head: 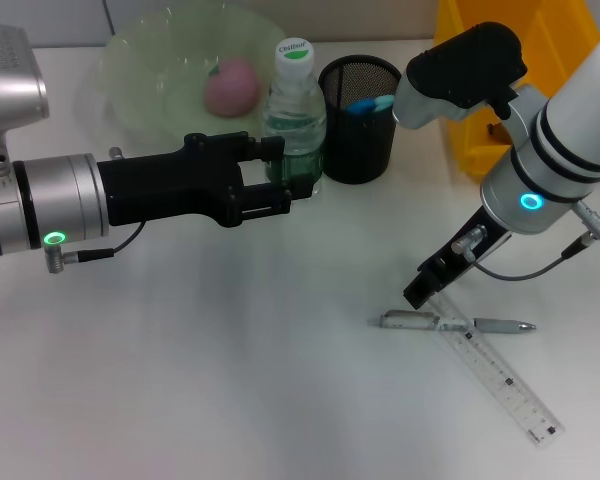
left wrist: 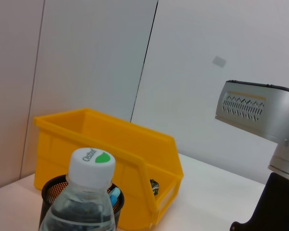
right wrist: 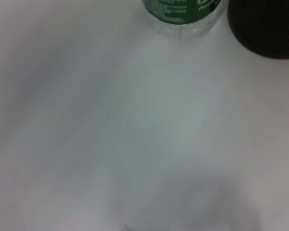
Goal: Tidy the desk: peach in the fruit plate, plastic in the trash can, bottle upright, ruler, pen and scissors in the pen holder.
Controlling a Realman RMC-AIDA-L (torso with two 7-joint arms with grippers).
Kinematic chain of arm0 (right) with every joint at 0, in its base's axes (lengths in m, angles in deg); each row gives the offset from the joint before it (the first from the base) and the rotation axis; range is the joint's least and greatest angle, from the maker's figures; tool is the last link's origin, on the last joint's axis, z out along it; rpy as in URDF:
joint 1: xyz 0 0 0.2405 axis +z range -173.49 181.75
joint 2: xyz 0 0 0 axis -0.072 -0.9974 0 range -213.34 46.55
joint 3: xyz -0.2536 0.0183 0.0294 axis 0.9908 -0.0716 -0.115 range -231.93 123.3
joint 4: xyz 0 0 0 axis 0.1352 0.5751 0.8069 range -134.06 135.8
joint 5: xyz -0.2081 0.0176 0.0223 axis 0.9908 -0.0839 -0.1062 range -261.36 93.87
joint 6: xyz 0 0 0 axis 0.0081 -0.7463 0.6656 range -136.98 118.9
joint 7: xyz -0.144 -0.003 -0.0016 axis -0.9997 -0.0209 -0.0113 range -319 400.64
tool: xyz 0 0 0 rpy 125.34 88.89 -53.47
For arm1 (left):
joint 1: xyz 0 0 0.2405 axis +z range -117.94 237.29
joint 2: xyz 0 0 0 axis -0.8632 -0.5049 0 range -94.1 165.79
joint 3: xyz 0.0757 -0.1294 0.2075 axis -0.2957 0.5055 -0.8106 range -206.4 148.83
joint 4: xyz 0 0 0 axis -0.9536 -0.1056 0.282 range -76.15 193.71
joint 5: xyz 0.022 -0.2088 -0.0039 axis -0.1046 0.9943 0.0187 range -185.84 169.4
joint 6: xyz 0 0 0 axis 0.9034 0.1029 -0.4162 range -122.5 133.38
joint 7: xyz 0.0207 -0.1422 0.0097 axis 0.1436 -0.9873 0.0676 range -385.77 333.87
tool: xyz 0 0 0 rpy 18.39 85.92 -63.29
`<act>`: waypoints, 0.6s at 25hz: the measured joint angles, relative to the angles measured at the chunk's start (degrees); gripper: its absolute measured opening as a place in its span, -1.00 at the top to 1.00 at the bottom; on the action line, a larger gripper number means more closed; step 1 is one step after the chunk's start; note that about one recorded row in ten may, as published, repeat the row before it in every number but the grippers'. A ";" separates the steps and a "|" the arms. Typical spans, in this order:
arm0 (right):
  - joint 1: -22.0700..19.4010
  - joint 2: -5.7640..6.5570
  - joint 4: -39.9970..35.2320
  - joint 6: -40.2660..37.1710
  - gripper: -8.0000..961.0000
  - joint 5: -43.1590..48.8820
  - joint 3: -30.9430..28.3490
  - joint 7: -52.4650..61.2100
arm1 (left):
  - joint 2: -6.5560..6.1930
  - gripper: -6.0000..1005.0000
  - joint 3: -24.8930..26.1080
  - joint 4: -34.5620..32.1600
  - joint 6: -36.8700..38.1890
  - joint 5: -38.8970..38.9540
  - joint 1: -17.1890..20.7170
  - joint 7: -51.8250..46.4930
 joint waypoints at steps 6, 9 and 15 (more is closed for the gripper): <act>-0.01 0.00 0.02 0.00 -0.32 -0.62 0.15 -0.11 | 0.00 -0.31 0.00 0.00 0.00 -0.03 -0.07 0.00; 0.03 0.00 0.02 0.29 -0.32 -0.80 1.18 -0.10 | 0.01 -0.31 0.00 0.00 0.00 -0.03 -0.07 0.00; 0.39 0.00 0.13 0.74 -0.32 -0.80 2.27 0.12 | 0.00 -0.31 0.00 0.00 0.00 -0.04 -0.07 0.00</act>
